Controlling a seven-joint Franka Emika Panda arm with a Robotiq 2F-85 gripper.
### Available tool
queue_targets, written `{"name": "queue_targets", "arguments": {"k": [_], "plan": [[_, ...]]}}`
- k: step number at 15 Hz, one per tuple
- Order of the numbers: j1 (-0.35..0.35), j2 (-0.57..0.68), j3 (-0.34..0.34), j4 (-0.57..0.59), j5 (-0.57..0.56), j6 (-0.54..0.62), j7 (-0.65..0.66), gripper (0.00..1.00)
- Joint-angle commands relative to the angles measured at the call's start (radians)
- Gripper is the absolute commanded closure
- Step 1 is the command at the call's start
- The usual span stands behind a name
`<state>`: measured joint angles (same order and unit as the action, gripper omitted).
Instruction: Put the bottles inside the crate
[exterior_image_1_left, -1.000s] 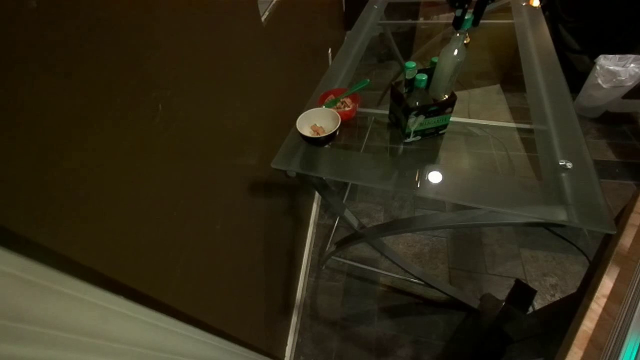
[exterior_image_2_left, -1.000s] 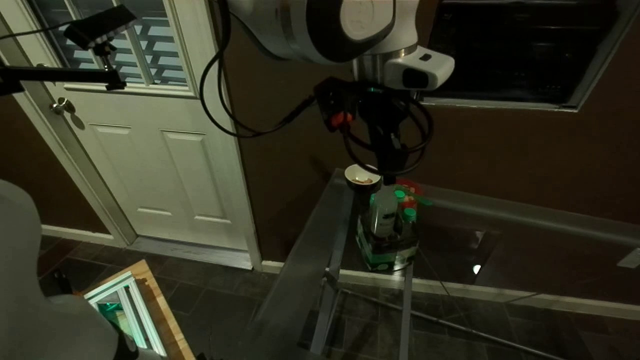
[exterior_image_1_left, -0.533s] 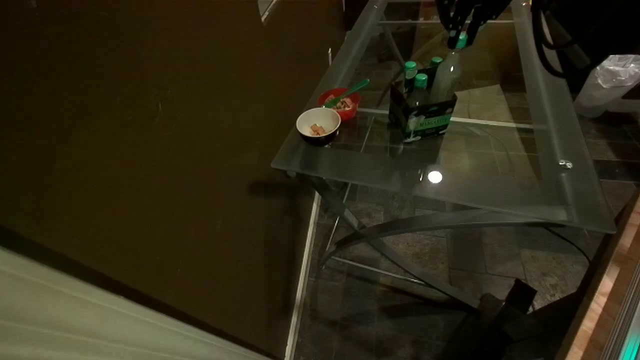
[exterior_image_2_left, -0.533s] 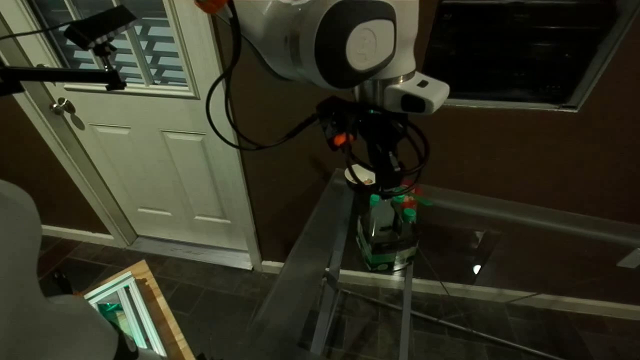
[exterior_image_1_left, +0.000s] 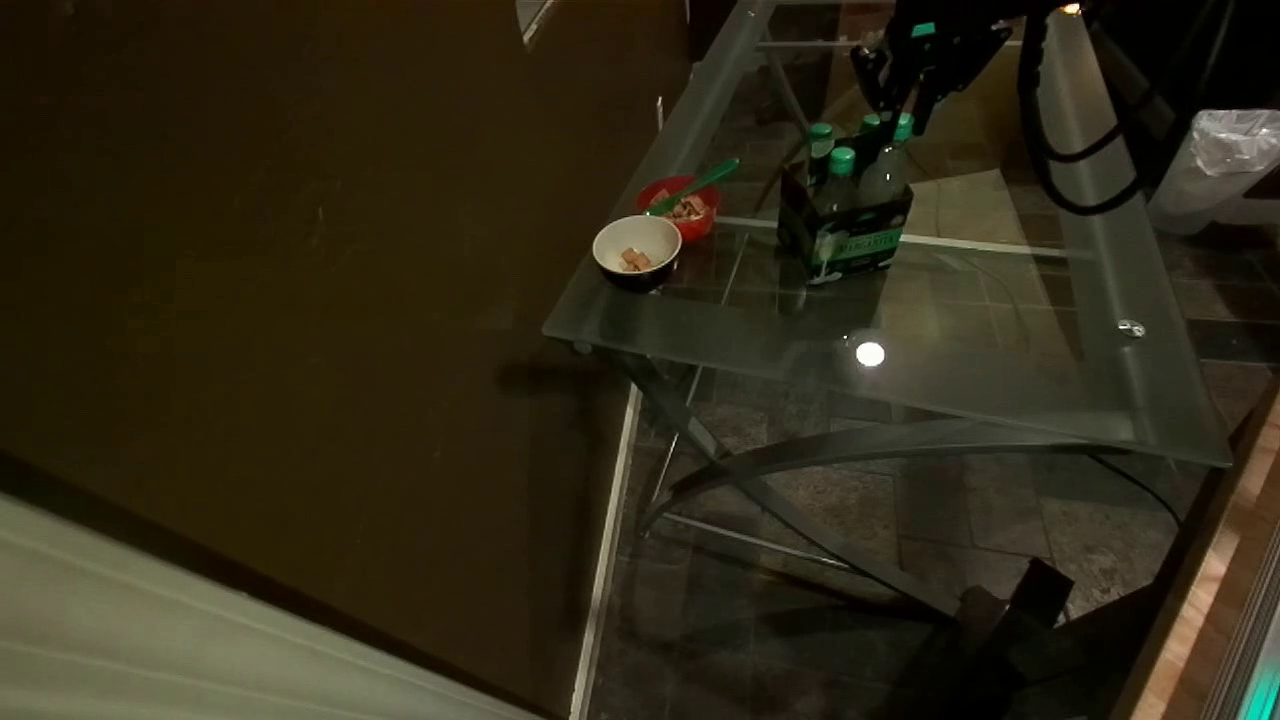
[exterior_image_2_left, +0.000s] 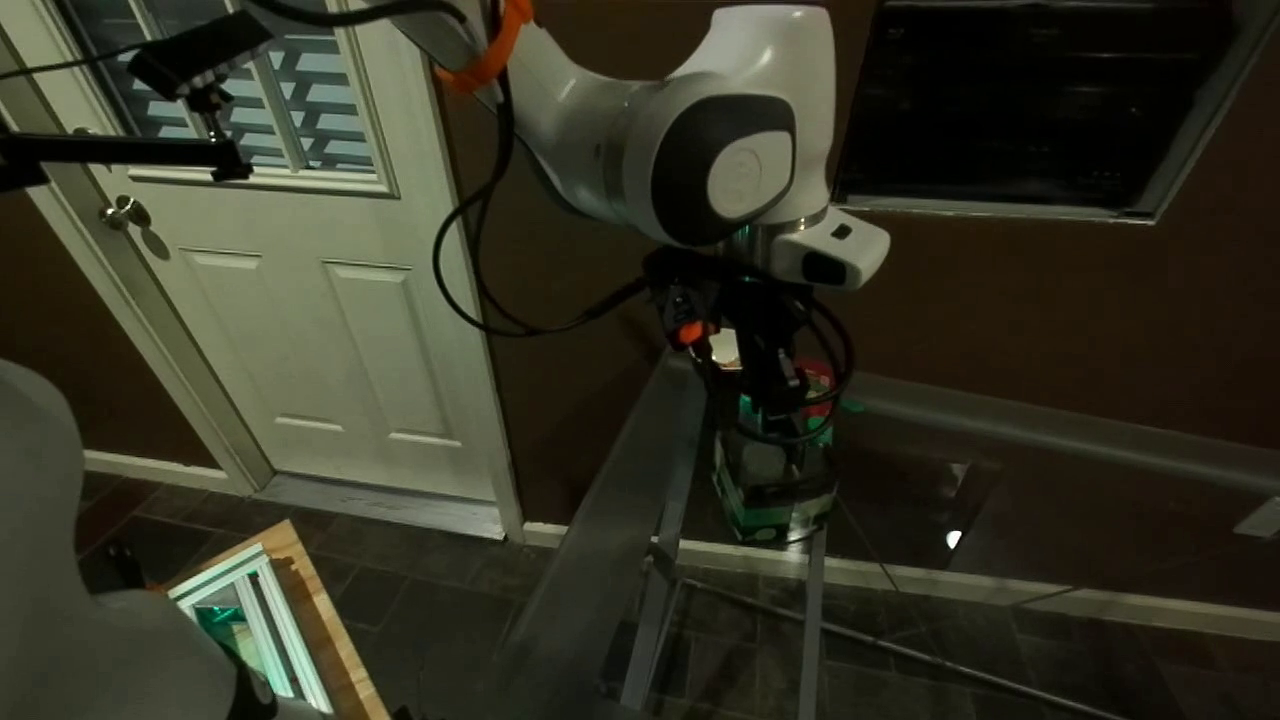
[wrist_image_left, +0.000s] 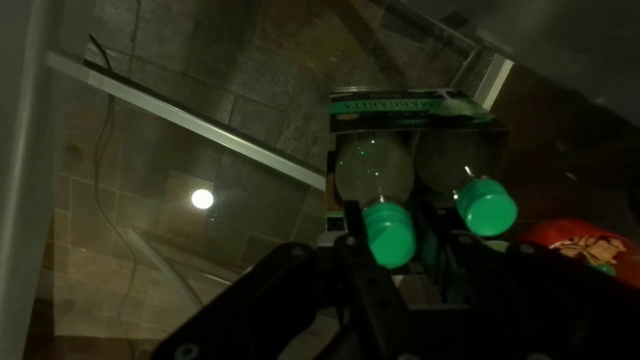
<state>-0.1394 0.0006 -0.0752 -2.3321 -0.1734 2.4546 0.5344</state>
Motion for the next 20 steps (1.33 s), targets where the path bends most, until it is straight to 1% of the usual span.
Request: {"name": "queue_targets", "arguments": {"k": [1,8,10,11,12,13,16,18,19,20], "plan": [[0.013,0.029,-0.017,-0.01,-0.026,0.053,0.02,0.93],[0.022,0.07,-0.033,-0.009,-0.032,0.079,0.008,0.93],[0.024,0.066,-0.035,-0.009,-0.031,0.068,-0.001,0.91],[0.024,0.056,-0.035,-0.007,-0.021,0.053,-0.015,0.45],[0.024,0.046,-0.037,-0.01,-0.024,0.053,-0.015,0.45],[0.023,0.027,-0.038,-0.014,-0.019,0.042,-0.025,0.4],[0.018,-0.04,-0.041,-0.038,-0.014,0.041,-0.057,0.18],[0.013,-0.107,-0.041,-0.056,-0.02,0.006,-0.096,0.05],[0.011,-0.143,-0.039,-0.064,-0.013,-0.015,-0.131,0.01],[0.01,-0.189,-0.036,-0.083,-0.006,-0.033,-0.184,0.0]]}}
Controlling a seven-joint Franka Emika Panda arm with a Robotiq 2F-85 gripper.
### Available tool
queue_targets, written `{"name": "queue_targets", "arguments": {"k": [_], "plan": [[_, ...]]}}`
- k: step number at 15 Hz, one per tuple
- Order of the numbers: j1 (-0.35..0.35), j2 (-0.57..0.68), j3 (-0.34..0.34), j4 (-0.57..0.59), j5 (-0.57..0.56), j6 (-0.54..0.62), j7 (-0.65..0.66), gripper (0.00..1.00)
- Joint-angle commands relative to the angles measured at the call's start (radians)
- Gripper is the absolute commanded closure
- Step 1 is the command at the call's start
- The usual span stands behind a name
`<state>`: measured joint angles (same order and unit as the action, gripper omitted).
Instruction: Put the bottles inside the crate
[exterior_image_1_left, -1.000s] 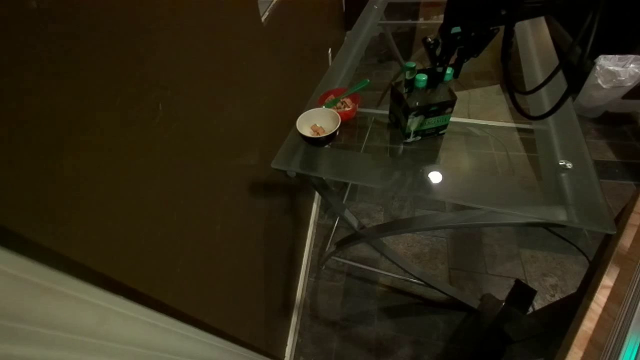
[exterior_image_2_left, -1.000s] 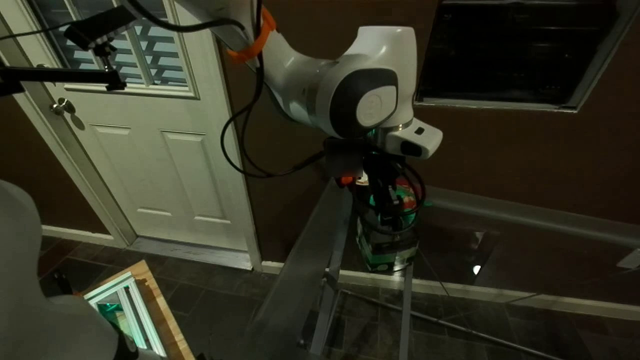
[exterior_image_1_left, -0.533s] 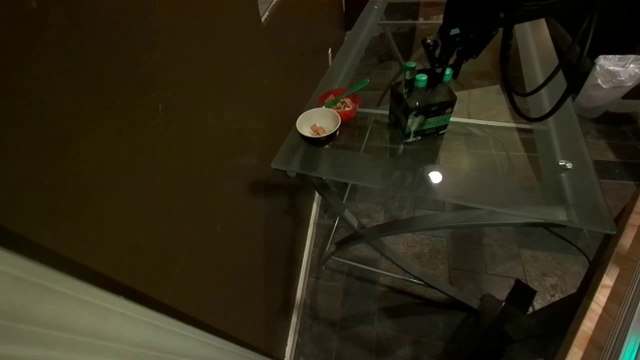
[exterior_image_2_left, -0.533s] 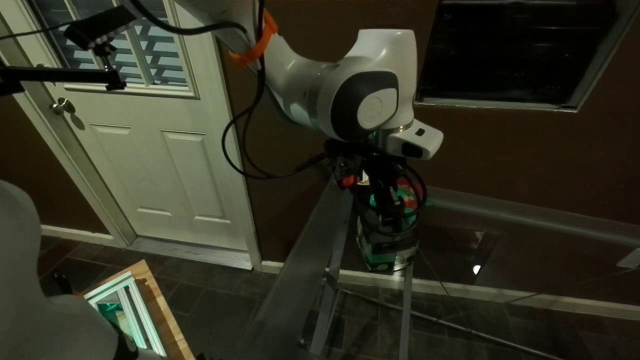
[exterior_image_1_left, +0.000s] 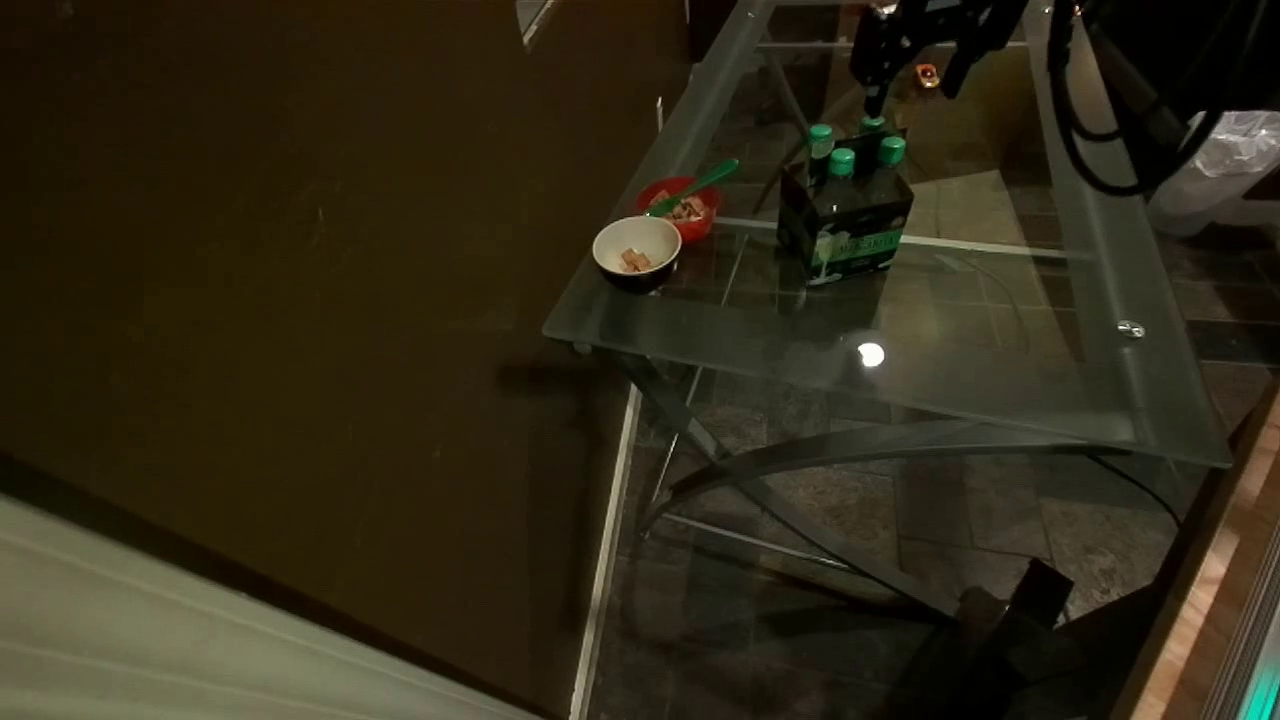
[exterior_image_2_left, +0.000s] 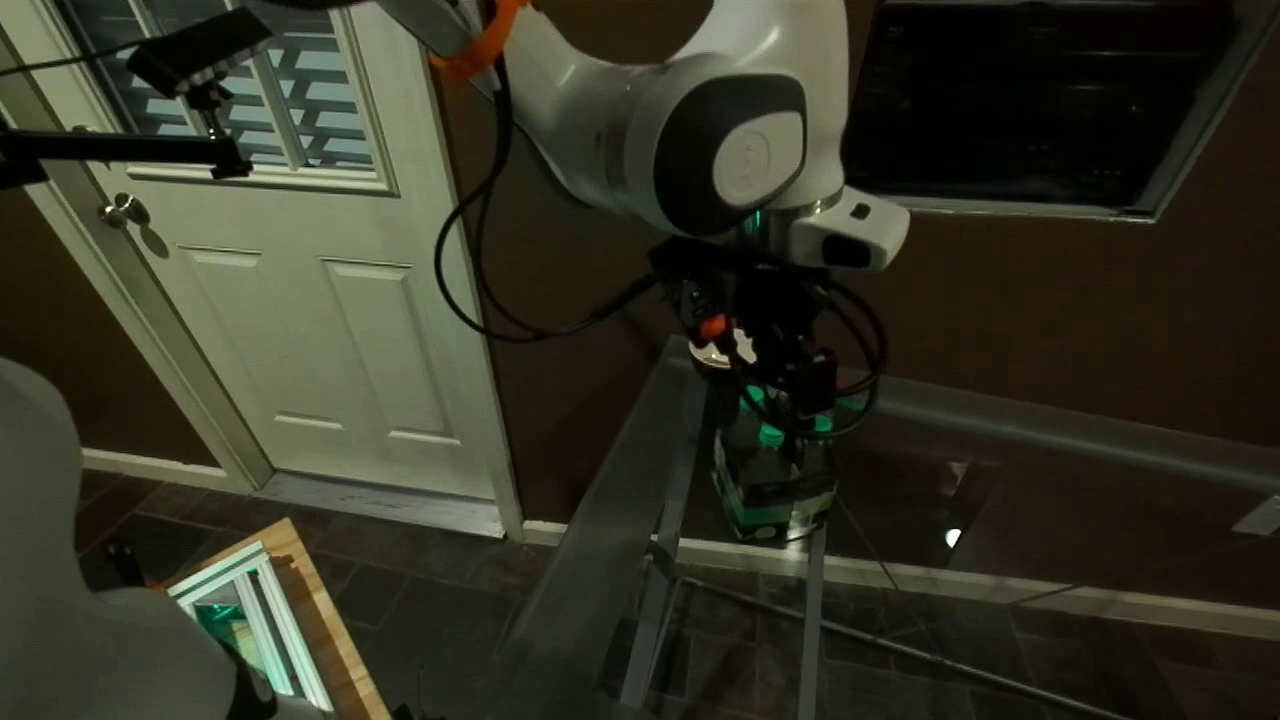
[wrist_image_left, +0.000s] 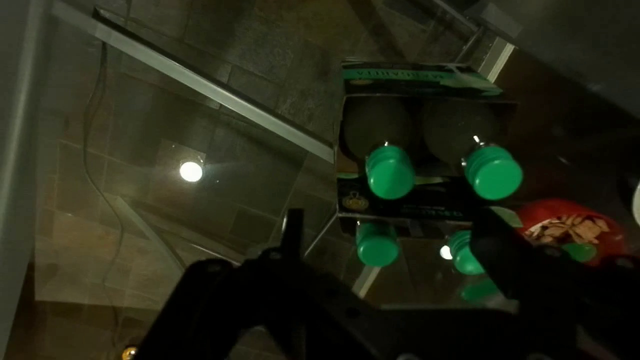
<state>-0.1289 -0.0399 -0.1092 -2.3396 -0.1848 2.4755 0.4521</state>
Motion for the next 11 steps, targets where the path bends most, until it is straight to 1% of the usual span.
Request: {"name": "queue_targets", "arguments": {"k": [1,2,4,7,8,9,11], "plan": [[-0.001,-0.187,0.002,-0.086,0.005,-0.075,-0.136,0.0],[0.002,-0.23,0.004,-0.097,0.021,-0.108,-0.184,0.0],[0.01,-0.305,0.012,-0.104,0.049,-0.222,-0.248,0.0],[0.008,-0.384,0.039,-0.115,0.025,-0.322,-0.276,0.0],[-0.006,-0.309,0.036,-0.072,0.026,-0.283,-0.25,0.0],[-0.005,-0.329,0.04,-0.075,0.026,-0.293,-0.252,0.0],[-0.006,-0.327,0.041,-0.075,0.026,-0.292,-0.252,0.0]]}}
